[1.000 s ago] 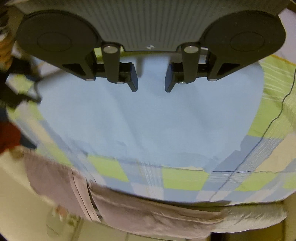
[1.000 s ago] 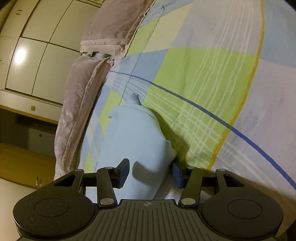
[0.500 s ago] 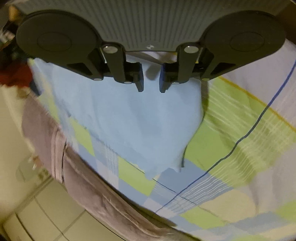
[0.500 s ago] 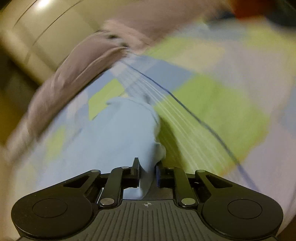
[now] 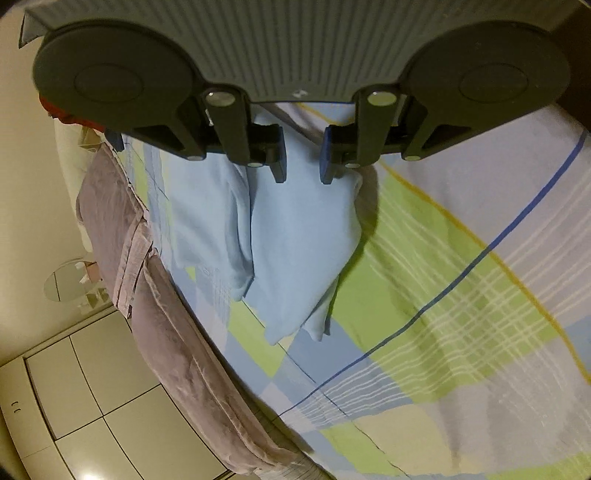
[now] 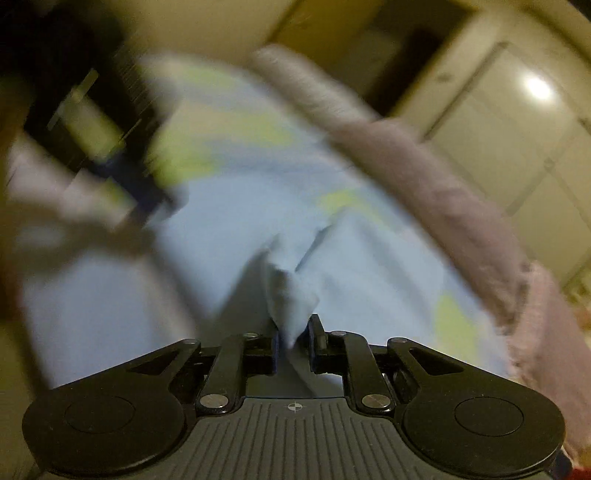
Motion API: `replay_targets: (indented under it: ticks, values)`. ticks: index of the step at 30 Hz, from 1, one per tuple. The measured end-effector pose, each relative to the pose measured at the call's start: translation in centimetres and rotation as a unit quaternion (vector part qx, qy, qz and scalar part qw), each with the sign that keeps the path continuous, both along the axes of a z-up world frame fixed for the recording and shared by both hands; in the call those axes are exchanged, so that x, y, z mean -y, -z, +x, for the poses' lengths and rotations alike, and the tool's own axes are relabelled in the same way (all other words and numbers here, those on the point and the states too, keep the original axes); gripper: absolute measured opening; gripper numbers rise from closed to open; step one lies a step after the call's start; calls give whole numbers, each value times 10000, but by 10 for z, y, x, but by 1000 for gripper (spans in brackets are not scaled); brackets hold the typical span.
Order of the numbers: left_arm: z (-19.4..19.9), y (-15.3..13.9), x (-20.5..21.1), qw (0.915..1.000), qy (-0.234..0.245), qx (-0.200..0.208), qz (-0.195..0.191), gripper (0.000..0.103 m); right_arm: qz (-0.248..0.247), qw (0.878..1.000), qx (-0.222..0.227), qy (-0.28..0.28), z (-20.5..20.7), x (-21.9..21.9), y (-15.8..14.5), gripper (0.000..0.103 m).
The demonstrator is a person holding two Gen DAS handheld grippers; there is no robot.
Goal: Fold clothes
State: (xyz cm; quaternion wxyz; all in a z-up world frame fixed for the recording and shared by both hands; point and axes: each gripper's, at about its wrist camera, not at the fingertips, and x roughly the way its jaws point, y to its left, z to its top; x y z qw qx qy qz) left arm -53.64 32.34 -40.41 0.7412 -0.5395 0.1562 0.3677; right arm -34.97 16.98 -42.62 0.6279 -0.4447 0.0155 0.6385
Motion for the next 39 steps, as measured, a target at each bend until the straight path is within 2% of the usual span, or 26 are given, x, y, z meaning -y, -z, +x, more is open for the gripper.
replay_targets:
  ticks: [2,5,7,10,12,13,14,15,17,19,20,21,22,24,25,26,28,31,33,35,37,39]
  values:
    - [1,-3,1,10000,19,16,33,15,-25,9996,252,-159,-7,2,8,25]
    - [4,-10,2,9997,67,225,36,23,-97,9993,-345,-128,8,5,-9,33]
    - [10,-13,0,9991,107,422,9,32,8,9962,-870,-85,23,14,-28,60]
    - [24,-10,-7,9976,216,639,-144,35,200,9862,-1636,178,47,30,-55,60]
    - [36,-5,-9,9968,326,668,-306,35,201,9702,-2255,861,77,32,-66,59]
    - [43,-2,-11,9963,378,664,-397,35,173,9557,-2623,1321,96,30,-69,54]
    - [49,1,-12,9958,428,650,-474,35,120,9340,-3057,1846,118,28,-68,47]
    - [55,4,-12,9952,462,655,-568,35,60,9082,-3465,2346,139,26,-65,34]
    - [66,12,-12,9935,522,690,-744,36,-160,8530,-4158,3152,174,20,-51,33]
    - [76,18,-12,9917,599,731,-873,37,-388,8067,-4698,3564,196,15,-36,33]
    - [81,20,-13,9910,639,726,-924,38,-471,7869,-4914,3703,204,12,-29,33]
    - [86,23,-13,9910,663,676,-947,38,-527,7750,-5045,3768,206,7,-24,33]
    - [91,25,-14,9909,687,624,-970,37,-532,7699,-5120,3772,204,4,-20,33]
    - [97,29,-15,9904,702,705,-960,29,-535,7747,-5116,3677,198,-3,-22,33]
    - [99,28,-15,9908,742,763,-841,9,-580,7767,-5131,3608,194,-10,-21,33]
    - [99,23,-14,9922,779,749,-629,8,-629,7800,-5085,3591,190,-13,-21,33]
    - [88,2,-12,9947,752,696,49,6,-660,7959,-4865,3544,180,-21,-25,33]
    - [65,-28,-10,9916,657,568,958,6,-585,7995,-4984,3301,167,-26,-28,33]
    - [40,-35,-11,9907,438,418,1223,6,-552,8125,-4934,3055,151,-35,-32,33]
    - [21,-23,-17,9933,228,221,1111,6,-668,8256,-4844,2816,133,-44,-30,33]
    - [14,5,-26,9973,316,187,636,7,-756,8404,-4690,2607,114,-53,-28,33]
    - [10,24,-27,9988,195,278,347,7,-645,8680,-4201,2569,98,-56,-29,33]
